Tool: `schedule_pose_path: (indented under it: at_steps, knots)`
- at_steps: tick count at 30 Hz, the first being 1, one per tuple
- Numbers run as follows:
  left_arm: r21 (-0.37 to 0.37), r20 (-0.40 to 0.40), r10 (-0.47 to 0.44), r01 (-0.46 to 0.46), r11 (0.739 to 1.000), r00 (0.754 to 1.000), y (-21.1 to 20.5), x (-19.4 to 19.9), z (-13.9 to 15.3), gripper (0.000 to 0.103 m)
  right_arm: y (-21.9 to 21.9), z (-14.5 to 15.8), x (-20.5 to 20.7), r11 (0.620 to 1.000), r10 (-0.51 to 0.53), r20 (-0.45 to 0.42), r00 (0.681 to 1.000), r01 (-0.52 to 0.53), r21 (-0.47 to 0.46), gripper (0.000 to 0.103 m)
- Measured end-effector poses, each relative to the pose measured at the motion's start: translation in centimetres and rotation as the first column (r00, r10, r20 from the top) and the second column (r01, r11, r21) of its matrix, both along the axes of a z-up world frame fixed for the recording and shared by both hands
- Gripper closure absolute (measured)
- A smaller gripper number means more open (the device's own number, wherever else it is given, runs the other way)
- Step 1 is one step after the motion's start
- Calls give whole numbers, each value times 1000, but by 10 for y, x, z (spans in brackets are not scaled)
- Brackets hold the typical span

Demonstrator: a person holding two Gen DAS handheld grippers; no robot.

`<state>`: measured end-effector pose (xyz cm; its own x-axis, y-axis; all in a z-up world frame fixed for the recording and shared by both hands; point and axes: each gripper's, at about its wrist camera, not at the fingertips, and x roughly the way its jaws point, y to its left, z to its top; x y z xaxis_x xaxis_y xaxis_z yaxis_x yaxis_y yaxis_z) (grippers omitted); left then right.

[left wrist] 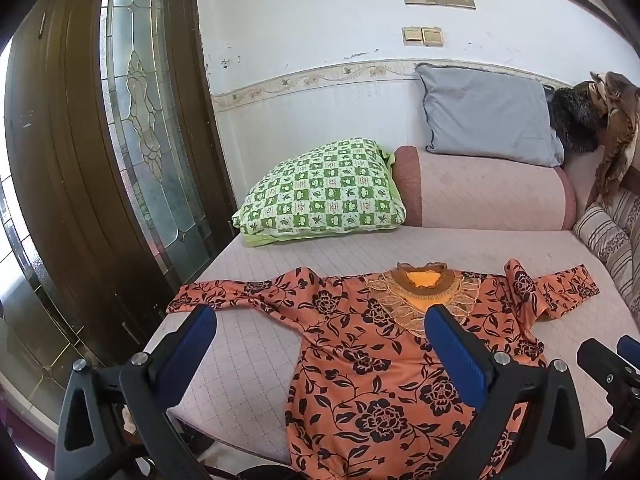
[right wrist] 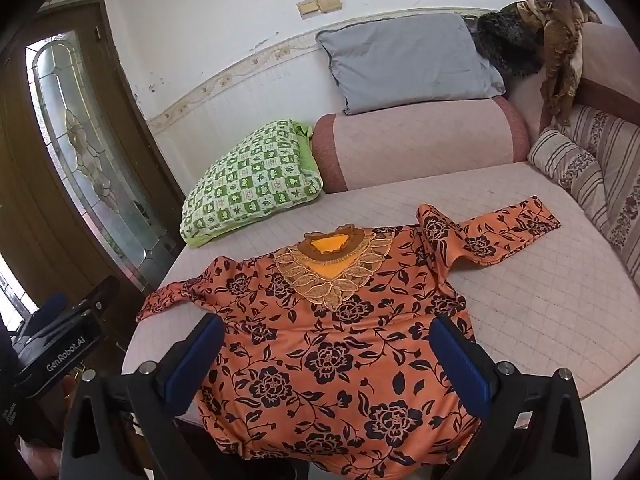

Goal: Fold small clothes
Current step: 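Position both grippers over the orange floral garment's body, then grasp the sleeve cuff with the right gripper and fold it across the body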

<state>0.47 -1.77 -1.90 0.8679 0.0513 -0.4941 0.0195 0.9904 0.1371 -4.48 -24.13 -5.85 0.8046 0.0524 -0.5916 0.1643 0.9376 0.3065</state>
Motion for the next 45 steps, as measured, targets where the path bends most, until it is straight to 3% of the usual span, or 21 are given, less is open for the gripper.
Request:
schedule_pose_path:
  at_steps: [21, 28, 32, 37, 39, 41, 43, 45]
  knots:
    - [40, -52, 0, 2, 999, 999, -10, 35, -23, 0, -24, -14, 31, 999, -30, -22, 999, 31, 33, 0]
    - [34, -92, -10, 13, 999, 996, -22, 75, -47, 0, -52, -29, 62, 992, -84, 0, 996, 84, 91, 0]
    - [-7, -135, -20, 19, 1000, 991, -37, 116, -77, 0, -94, -50, 83, 978, -155, -4, 988, 154, 140, 0]
    - [-107, -234, -20, -5, 994, 972, -67, 182, -135, 0, -191, -105, 102, 893, -341, -54, 938, 342, 291, 0]
    - [-104, -264, -21, -6, 995, 964, -79, 197, -155, 0, -244, -132, 107, 836, -418, -102, 903, 426, 345, 2]
    - [-101, -275, -20, -8, 995, 961, -87, 210, -179, 0, -289, -154, 107, 783, -472, -161, 867, 496, 375, 11]
    - [-78, -249, -14, -6, 997, 968, -90, 214, -193, 0, -334, -172, 111, 732, -488, -181, 854, 514, 447, 17]
    - [-39, -256, -2, -8, 999, 967, -94, 221, -202, 0, -373, -195, 114, 651, -511, -226, 830, 545, 529, 23]
